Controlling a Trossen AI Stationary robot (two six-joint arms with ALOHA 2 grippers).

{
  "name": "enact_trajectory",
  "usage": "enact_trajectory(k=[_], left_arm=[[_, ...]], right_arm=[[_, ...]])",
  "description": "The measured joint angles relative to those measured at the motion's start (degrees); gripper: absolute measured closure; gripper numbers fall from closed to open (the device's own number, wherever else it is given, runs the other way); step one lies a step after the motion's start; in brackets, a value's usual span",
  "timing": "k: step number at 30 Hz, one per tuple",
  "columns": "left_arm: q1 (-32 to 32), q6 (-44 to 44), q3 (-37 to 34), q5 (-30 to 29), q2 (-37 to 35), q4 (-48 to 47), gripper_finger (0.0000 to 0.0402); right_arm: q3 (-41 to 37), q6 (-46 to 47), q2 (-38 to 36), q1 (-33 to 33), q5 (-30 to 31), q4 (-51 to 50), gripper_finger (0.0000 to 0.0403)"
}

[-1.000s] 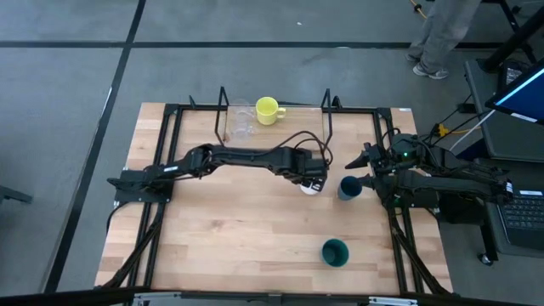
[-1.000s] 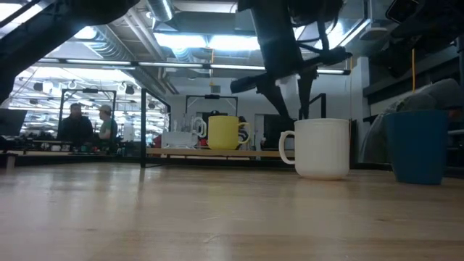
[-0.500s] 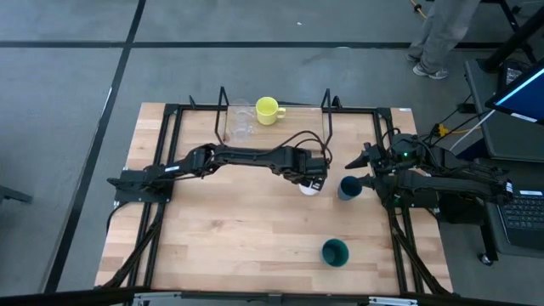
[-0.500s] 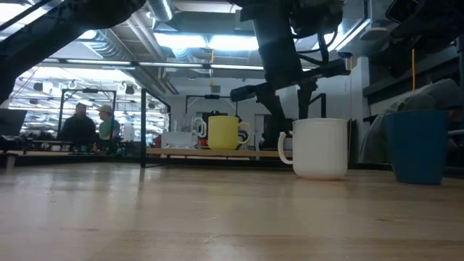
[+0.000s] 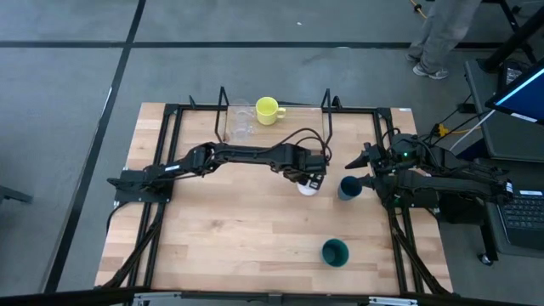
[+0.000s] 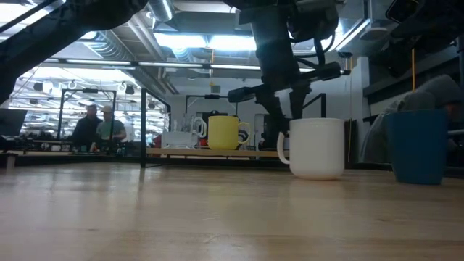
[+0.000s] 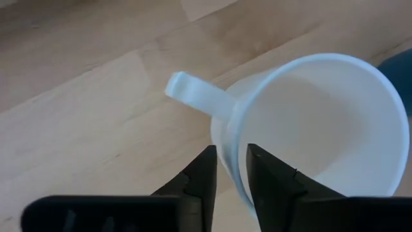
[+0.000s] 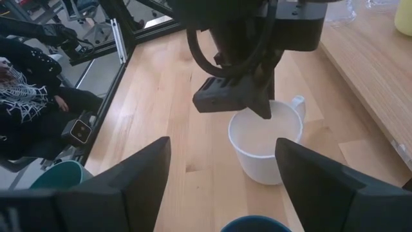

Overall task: Stack small to large cups/mugs on shelf
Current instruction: Put the white mug on the shelf

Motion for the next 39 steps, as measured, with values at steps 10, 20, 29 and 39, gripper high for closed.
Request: enact_trajectory(k=[10,20,29,39], left_arm=[[0.02,6.06,0.00,-0.55,0.00,-0.31,0.0394],[-0.47,6.52,0.00,-4.71,-4.49,-5.82,0.0398],[-1.17,5.96,0.04,-11.12,-10.01,-11.10,0.0399],[-0.27,8.44,0.00,-12.17,-13.65,-17.44,0.0400]], right_arm=[[-0.01,0.09,0.00,-0.01,0.02,-0.01,0.0121],[-0.02,0.16,-0.04,0.00,0.04,-0.05,0.0121],[0.00,0.42,-0.01,0.00,0.09,-0.01,0.0121],[-0.02,0.82,0.00,-0.03,0.13,-0.01,0.0121]])
